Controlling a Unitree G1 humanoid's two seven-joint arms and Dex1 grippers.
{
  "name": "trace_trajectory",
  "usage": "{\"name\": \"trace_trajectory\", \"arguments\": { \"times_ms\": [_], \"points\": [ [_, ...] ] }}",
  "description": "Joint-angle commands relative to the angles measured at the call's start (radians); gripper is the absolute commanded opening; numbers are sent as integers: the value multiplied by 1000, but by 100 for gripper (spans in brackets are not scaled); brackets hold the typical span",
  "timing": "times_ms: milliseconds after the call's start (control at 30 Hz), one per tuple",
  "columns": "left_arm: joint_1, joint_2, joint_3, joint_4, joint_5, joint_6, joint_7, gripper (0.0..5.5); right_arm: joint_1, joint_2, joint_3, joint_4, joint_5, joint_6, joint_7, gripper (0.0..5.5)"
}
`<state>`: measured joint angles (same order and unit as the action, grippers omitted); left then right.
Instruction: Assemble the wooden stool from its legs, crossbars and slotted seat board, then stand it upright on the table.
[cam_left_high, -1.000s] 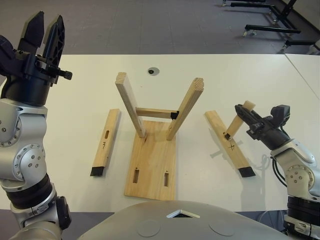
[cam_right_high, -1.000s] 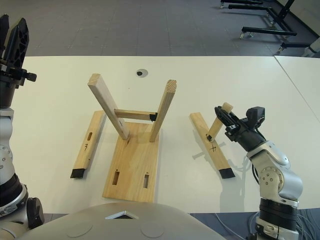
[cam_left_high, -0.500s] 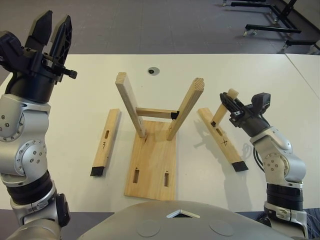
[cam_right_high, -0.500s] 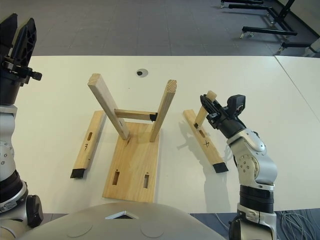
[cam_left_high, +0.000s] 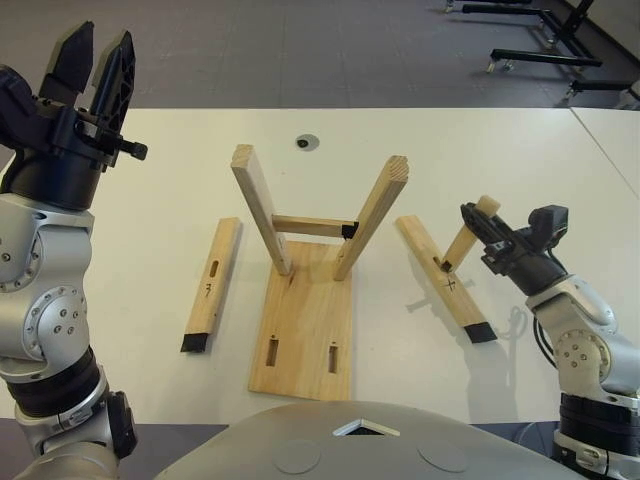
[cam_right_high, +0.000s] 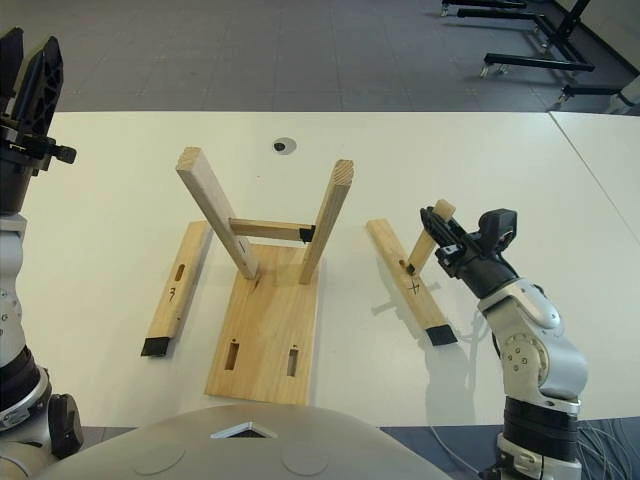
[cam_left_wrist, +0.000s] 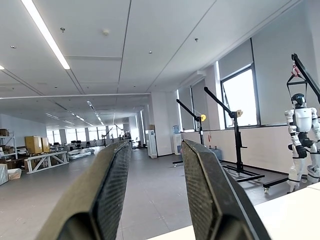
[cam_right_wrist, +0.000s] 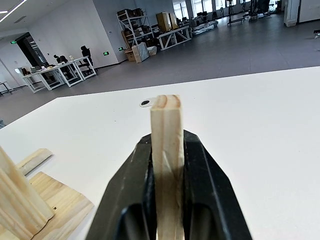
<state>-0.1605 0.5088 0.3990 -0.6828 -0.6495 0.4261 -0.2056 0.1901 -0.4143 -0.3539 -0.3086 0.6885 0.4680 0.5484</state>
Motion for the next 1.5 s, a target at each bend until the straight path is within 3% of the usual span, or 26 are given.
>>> {"name": "trace_trajectory", "arguments": {
  "times_ms": [33,800,1067,1500],
  "points": [
    [-19,17,-5,12,-5,16,-8,181,3,13,9,12,-29,-36,-3,39],
    [-75,22,-47,75,-9,14,-60,181,-40,110,132,260,-156,-296,22,39],
    [-118,33,-59,116,-14,27,-85,181,-155,185,197,387,-217,-434,16,39],
    [-125,22,-63,121,-7,27,-86,181,-102,191,232,400,-255,-476,30,39]
  ]
}}
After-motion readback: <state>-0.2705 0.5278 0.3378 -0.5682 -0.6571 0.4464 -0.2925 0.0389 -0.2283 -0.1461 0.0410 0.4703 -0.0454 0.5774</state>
